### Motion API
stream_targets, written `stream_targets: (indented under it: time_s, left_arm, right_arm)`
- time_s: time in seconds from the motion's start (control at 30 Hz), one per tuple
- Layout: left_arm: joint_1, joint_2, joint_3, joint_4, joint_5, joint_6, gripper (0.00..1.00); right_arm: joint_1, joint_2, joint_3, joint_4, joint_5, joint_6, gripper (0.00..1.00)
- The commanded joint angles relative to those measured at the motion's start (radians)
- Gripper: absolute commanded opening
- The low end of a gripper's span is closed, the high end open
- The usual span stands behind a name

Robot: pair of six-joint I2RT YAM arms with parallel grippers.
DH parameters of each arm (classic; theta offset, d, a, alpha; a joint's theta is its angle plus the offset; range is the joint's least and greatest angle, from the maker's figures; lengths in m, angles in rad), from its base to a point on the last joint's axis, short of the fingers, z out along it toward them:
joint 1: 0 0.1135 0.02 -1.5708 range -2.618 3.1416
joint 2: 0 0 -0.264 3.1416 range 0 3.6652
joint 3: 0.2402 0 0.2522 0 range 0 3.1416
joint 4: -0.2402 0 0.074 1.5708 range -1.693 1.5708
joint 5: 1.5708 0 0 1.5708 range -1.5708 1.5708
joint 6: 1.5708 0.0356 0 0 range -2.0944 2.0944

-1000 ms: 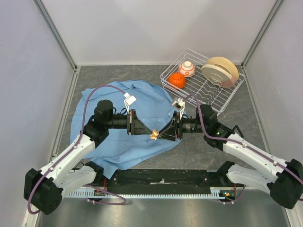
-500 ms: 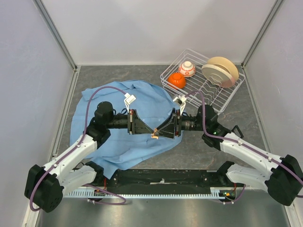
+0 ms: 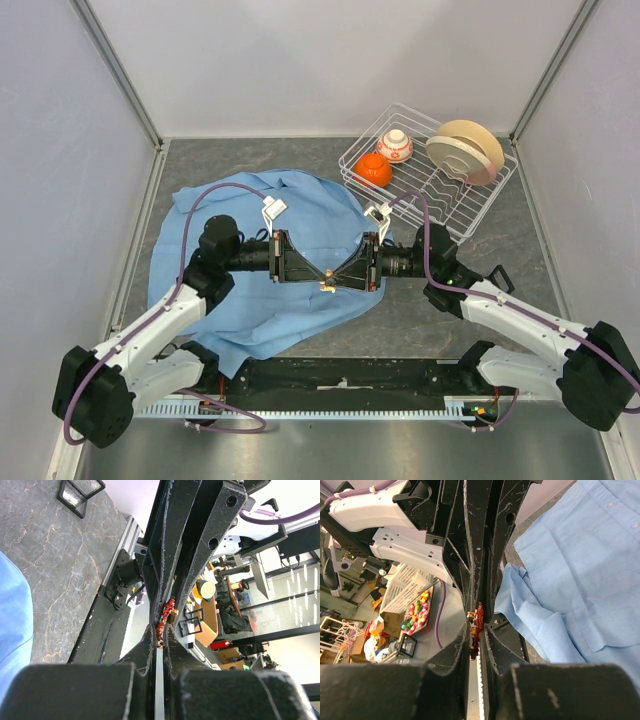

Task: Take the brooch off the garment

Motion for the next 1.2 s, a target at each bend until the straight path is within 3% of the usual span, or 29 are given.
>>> stream_targets:
  time_s: [0.0,0.23,0.57,1.17]
  left_arm:
    - [0.003,0.002,-0.011,0.073,0.017,-0.075,0.02]
    - [0.003,-0.001,-0.02,0.077,-0.017,-0.129,0.02]
    - [0.0,0.005,-0.057,0.144,-0.057,-0.196,0.02]
    - [-0.006,0.001,-0.083,0.187,-0.08,-0.262,0.02]
  right_arm:
    - [-0.002,0.003,-0.012,0.058,0.002,-0.006,0.17]
    - [0.007,0.008,-0.015,0.069,0.025,0.0,0.15]
    - [0.044,0.031,-0.018,0.095,0.064,0.006,0.23]
    - [0.088,0.032,-0.016,0.069,0.172,-0.025,0.2]
